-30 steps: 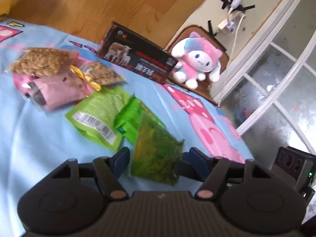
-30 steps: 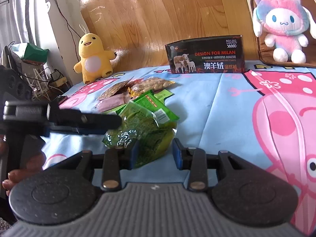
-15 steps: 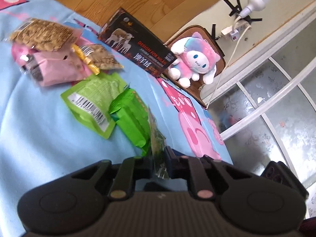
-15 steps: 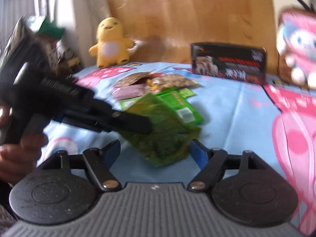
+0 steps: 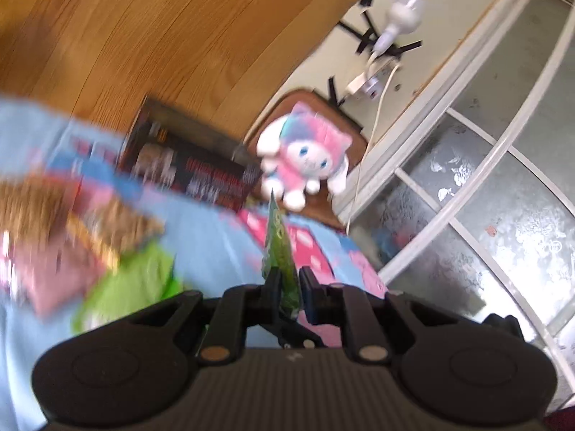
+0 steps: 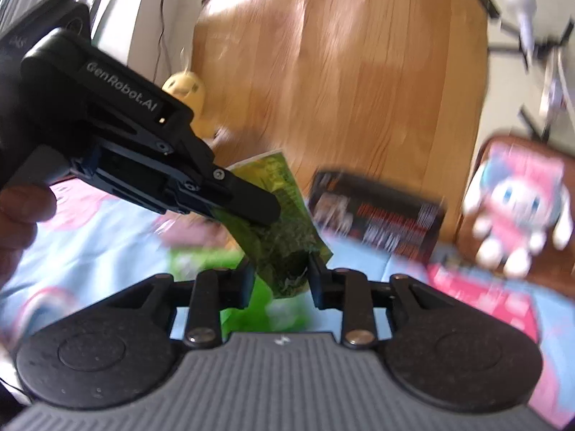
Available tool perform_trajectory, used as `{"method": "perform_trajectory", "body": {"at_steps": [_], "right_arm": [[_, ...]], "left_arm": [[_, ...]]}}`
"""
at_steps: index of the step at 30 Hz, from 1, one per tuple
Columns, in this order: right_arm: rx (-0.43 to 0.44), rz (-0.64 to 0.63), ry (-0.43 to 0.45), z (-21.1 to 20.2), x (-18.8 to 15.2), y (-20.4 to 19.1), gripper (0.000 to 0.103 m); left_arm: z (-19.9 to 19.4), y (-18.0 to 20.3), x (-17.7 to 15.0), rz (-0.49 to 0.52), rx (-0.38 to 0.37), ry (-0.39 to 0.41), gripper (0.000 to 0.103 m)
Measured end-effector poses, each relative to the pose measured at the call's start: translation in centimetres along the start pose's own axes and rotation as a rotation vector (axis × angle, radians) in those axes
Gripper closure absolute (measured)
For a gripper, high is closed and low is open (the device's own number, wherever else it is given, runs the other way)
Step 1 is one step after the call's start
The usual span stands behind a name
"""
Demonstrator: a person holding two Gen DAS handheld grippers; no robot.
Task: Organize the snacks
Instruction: 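Drop the translucent green packet into the black box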
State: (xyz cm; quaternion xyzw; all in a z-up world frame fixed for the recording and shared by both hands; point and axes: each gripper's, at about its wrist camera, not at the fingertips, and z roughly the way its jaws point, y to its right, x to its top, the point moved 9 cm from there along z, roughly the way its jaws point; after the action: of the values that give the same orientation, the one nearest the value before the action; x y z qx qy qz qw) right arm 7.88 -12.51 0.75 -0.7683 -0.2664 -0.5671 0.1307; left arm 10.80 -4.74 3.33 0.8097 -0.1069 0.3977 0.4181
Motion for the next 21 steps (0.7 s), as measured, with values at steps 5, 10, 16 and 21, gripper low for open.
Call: {"method": "perform_trajectory", "body": {"at_steps": [5,10,16,21], "right_arm": [[-0.051,-0.029,0.055,5.4,3.0,3.5,0.070],[-0.090,0.004,0.054,12.0,5.0,7.1,0.072],[-0.134,0.098,-0.024,17.8,4.3,10.0,0.059],[-0.073,0.200,0.000,13.7,3.2,9.9,0.056]], "left_arm": [[3.5,-0.2,6.3,0.079,0.049,0.059,0.091],[8.7,-2.5,12.3,0.109,0.118,0.085,0.090],[13.2,-7.4,14.0,0.083,0.271,0.035,0.076],[9.7,-7.9,10.7,0.068,0.241,0.027,0.069]]}}
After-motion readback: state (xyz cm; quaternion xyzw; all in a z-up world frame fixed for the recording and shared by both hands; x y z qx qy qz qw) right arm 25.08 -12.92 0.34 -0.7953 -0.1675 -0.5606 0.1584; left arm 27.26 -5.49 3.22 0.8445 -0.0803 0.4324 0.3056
